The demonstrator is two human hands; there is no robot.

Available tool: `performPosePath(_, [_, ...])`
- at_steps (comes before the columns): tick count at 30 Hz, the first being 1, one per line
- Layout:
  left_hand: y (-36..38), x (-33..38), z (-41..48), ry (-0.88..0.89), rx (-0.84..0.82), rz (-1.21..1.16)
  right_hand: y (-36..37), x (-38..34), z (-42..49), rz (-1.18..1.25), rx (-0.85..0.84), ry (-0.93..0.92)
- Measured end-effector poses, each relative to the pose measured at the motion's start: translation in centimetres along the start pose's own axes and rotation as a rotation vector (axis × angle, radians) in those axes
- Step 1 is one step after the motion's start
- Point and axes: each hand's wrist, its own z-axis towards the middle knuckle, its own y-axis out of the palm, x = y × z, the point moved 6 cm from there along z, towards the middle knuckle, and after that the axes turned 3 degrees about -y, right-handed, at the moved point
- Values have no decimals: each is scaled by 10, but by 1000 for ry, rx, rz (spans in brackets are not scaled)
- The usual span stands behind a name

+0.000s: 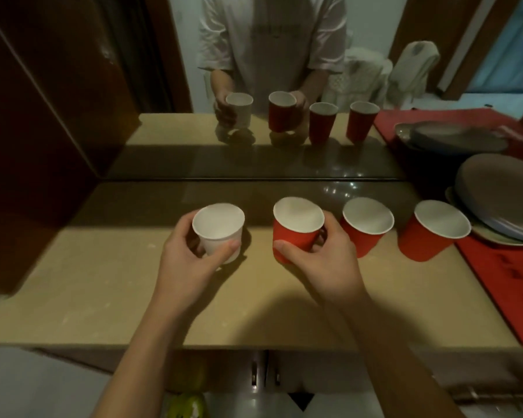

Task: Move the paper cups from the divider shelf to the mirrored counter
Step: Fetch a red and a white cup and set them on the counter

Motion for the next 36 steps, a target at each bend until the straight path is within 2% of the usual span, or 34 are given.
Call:
performPosePath(12, [7,-16,30,18,-44,249,7,12,20,-144,82,33])
performPosePath(26, [0,-13,30,22,-103,411,9,10,13,-233,32,29])
performPosePath(29, [-9,-11,21,30,-132,576,3,7,4,-322,26,-15])
performPosePath(31, [-15,-8,12,115,-169,766,-4,6,-5,-386,30,-55])
performPosePath(34, [-25,-3,-9,241,-182,1002,-12,3,-25,-610,25,-173])
performPosePath(36, [-29,-3,-22,278,-199,1080,-15,0,-39,-739,17,-232])
